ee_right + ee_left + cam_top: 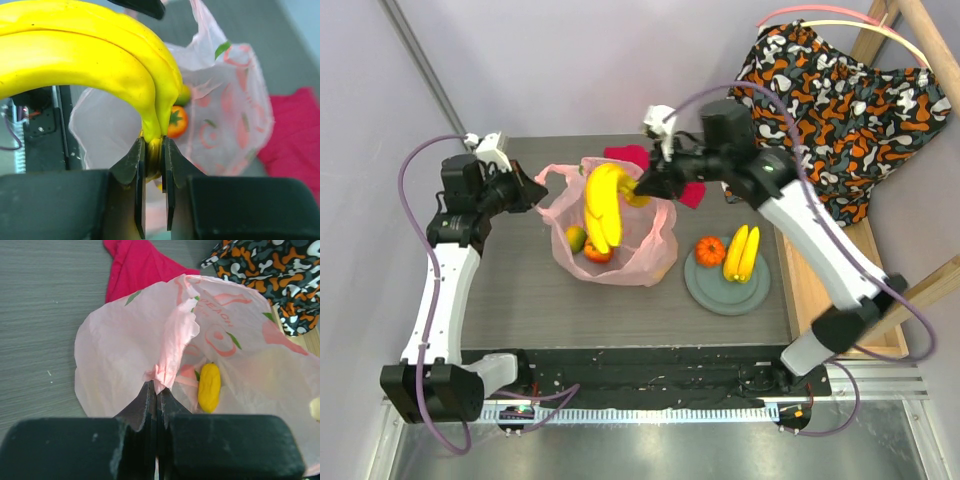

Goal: Take the fake fruits out of the plastic bag
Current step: Take out the fake fruit from the plastic bag, then place the fake fruit on the plate.

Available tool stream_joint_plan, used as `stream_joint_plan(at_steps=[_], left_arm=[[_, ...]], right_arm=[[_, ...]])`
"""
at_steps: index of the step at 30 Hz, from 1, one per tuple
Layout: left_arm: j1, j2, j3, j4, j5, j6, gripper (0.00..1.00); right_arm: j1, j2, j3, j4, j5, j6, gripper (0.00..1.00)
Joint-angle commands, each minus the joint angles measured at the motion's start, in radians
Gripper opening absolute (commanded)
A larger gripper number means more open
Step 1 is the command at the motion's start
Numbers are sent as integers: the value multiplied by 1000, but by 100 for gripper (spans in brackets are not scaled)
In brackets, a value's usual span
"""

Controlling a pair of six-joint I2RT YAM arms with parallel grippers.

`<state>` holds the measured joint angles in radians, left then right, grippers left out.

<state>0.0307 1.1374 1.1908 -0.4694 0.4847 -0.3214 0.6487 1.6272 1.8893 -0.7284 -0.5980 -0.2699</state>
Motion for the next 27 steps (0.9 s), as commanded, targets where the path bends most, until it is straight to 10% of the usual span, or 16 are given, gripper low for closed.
stream_joint_plan(at_steps=[1, 13, 27], left_arm=[[8, 38, 56, 11, -41, 39, 0], [38, 9, 49, -17, -52, 62, 0], [107, -99, -42, -61, -35, 51, 0]], right_arm=[[-38, -210, -105, -171, -54, -266, 1], [-165, -400, -553, -557, 128, -1367, 1], [-179, -262, -754, -240, 198, -1710, 1]])
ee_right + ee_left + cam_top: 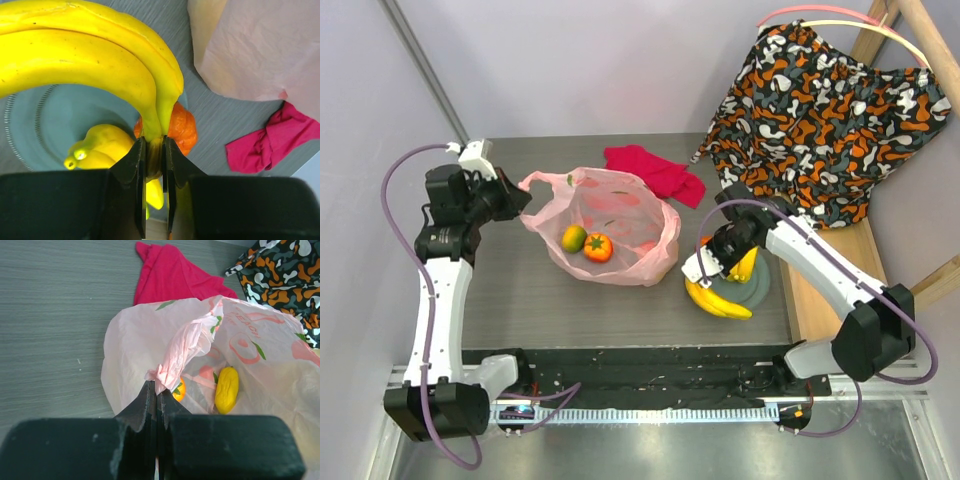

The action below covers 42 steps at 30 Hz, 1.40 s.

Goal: Take the fake fruits out of the plastic bag
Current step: Place the fake fruit on the plate.

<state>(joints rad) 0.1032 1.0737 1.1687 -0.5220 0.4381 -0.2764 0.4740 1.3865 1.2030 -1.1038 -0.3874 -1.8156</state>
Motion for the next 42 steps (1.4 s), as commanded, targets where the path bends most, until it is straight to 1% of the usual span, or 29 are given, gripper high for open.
stream_joint_plan(at_steps=[1, 4, 11, 20, 24, 29, 32, 33, 36, 37, 39, 40, 42], left_arm=[[50, -37, -21, -12, 14, 3, 0], [78, -47, -26, -18, 24, -9, 0], [130, -58, -30, -29, 45, -20, 0], [173, -80, -38, -39, 63, -29, 0], [178, -83, -34, -42, 70, -27, 0], [179, -81, -35, -42, 82, -33, 0], [179, -78, -43, -38, 86, -43, 0], [179, -77, -43, -38, 90, -47, 0], [179, -74, -44, -27, 103, -61, 0], [179, -74, -46, -23, 106, -64, 0], [179, -73, -49, -12, 114, -76, 0], [181, -74, -50, -9, 117, -81, 0], [178, -74, -53, 2, 126, -87, 0]], right_arm=[[-3, -27, -91, 162, -22, -177, 1], [-3, -20, -144, 234, -45, -223, 1], [-3, 60, -160, 334, -59, -289, 1], [-5, 101, -181, 358, -59, -427, 1], [-3, 126, -186, 369, -19, -435, 1], [-11, 125, -184, 395, 1, -387, 2], [-18, 115, -201, 412, 10, -383, 17], [-20, 106, -206, 417, 12, -381, 28], [-20, 83, -230, 430, 21, -383, 36], [-20, 77, -235, 430, 22, -383, 43], [-21, 51, -241, 430, 28, -392, 50], [-21, 36, -241, 429, 31, -398, 56], [-20, 5, -240, 424, 27, -410, 62]])
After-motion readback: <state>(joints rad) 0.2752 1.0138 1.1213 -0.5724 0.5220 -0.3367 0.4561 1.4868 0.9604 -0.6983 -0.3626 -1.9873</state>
